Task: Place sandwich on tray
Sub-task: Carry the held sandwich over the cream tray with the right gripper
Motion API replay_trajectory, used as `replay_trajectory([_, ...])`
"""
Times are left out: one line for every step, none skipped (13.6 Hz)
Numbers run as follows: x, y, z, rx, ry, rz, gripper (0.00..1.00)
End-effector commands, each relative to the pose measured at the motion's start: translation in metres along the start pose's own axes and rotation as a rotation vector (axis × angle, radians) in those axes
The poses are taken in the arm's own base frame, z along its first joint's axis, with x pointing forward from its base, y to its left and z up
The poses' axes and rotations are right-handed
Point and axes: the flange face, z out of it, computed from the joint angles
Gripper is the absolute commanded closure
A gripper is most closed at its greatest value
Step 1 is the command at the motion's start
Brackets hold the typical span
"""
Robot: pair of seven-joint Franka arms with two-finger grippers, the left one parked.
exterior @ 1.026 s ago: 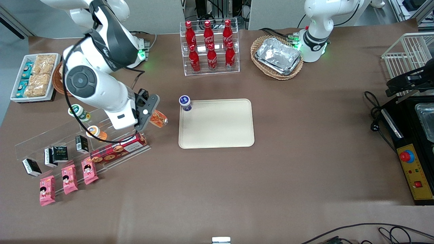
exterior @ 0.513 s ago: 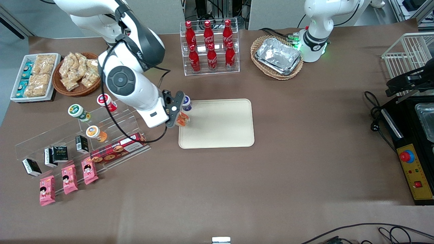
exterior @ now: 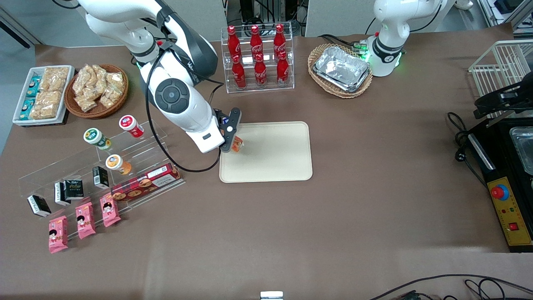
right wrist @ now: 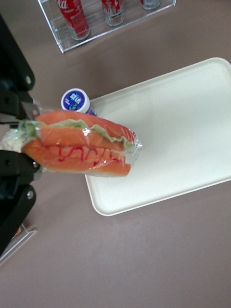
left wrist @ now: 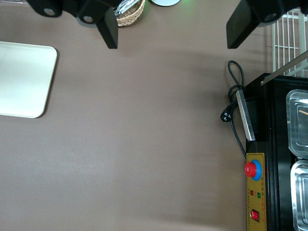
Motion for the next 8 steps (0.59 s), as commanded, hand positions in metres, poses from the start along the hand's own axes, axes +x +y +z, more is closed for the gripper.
replay_trajectory([0.015, -0.003, 0.007, -0.008, -0.01, -0.01, 0.81])
replay_trajectory([0.017, -0.002, 0.01, -0.011, -0.009, -0.012, 0.81])
replay_trajectory([0.02, -0.003, 0.013, -0.014, -0.005, -0.016, 0.81])
replay_trajectory([0.028, -0.01, 0.016, -0.023, -0.001, -0.036, 0.81])
replay_trajectory([0.033, -0.009, 0.019, -0.029, 0.006, -0.043, 0.81])
replay_trajectory([0.039, -0.007, 0.023, -0.034, 0.011, -0.054, 0.8])
replay_trajectory([0.048, -0.011, 0.028, -0.041, 0.014, -0.068, 0.8])
replay_trajectory([0.053, -0.011, 0.032, -0.05, 0.023, -0.069, 0.8])
